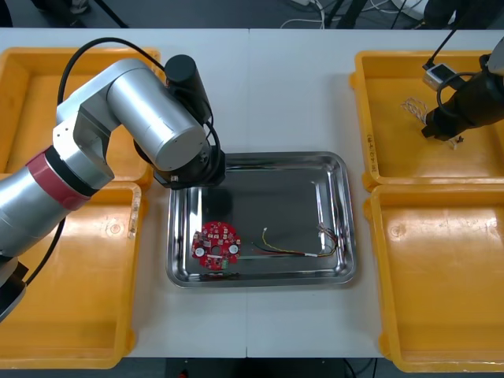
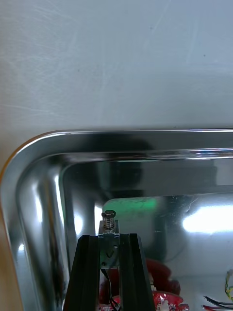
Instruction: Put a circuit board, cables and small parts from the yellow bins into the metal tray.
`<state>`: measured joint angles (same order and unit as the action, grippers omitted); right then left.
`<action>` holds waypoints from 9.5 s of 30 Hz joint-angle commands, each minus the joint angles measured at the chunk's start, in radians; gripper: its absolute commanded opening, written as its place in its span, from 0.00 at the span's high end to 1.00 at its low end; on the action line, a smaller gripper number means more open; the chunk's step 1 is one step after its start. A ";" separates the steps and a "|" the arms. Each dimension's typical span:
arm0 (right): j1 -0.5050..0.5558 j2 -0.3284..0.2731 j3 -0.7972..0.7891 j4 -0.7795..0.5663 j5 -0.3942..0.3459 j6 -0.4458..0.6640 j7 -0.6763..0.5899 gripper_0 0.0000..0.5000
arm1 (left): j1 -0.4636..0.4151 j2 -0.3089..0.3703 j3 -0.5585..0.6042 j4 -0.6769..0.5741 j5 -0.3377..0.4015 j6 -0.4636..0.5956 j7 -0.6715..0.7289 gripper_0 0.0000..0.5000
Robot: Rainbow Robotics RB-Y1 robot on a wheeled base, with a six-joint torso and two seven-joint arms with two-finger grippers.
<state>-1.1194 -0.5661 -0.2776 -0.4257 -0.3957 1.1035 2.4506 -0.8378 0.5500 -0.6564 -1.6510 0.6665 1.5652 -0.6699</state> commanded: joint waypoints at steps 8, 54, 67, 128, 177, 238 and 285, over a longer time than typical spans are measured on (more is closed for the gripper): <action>0.012 0.014 -0.018 -0.013 -0.023 -0.014 -0.038 0.00 | 0.008 -0.025 -0.069 0.028 0.010 -0.071 0.032 1.00; 0.036 0.005 -0.074 -0.377 0.011 0.341 -0.085 1.00 | -0.158 -0.024 0.147 0.008 0.105 0.188 0.004 0.00; 0.130 0.000 -0.043 -0.713 -0.015 0.631 -0.294 1.00 | -0.225 0.019 0.345 0.088 0.093 0.340 -0.183 0.00; 0.207 0.046 0.095 -1.460 -0.275 0.816 -0.762 1.00 | -0.291 0.077 0.520 0.878 -0.105 -0.241 -0.904 0.00; 0.526 0.088 0.635 -1.792 -0.175 0.816 -0.892 1.00 | -0.191 0.059 0.446 0.971 -0.056 -0.462 -0.938 0.00; 0.444 0.255 0.747 -1.268 0.035 0.434 -0.700 1.00 | -0.190 0.160 0.557 0.660 -0.070 -0.073 -0.887 1.00; 0.294 0.055 0.390 -1.499 -0.336 0.816 -0.898 0.00 | -0.126 0.050 0.291 -0.147 0.036 0.314 -0.148 1.00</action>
<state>-0.7828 -0.4332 0.1647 -1.8785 -0.6939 1.9158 1.6278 -0.9669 0.6309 -0.3097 -1.7487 0.6973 1.8735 -0.8756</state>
